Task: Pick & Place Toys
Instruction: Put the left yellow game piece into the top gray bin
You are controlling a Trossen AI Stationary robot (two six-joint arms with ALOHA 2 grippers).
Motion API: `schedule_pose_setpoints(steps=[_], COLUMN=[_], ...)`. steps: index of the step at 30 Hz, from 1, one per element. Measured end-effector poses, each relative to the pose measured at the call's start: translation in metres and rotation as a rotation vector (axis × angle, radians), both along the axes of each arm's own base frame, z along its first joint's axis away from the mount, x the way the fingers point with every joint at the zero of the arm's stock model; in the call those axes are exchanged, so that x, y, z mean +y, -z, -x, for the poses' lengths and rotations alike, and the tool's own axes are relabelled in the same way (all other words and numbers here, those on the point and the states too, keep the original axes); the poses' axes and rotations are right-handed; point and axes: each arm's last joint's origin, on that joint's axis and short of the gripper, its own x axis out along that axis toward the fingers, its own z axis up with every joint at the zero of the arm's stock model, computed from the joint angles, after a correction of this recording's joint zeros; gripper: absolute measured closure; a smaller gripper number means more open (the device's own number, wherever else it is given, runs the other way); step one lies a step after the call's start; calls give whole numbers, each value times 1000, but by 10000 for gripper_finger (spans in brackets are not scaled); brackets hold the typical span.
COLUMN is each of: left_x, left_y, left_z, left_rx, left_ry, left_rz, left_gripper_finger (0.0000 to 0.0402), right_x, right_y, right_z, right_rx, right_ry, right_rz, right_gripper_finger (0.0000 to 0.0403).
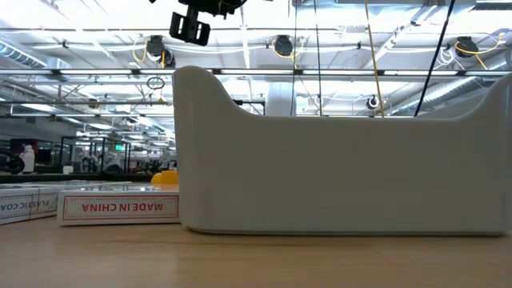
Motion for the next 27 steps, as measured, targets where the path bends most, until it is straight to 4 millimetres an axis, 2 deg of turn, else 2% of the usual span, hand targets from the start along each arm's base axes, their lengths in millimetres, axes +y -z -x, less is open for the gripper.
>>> schedule_pose_setpoints(steps=[10,17,27], left_x=[1,1,3], left_y=[0,0,0], left_z=[0,0,-2], left_rx=[-2,-6,-39], left_ry=[-2,-3,-49], left_rz=[-4,-11,-76], left_gripper_finger=[297,293,230], right_x=[0,0,0], right_y=[3,3,4], right_z=[1,2,2], right_rx=[27,33,43], right_ry=[-23,-22,-19], right_rz=[44,45,43], right_gripper_finger=[252,261,262])
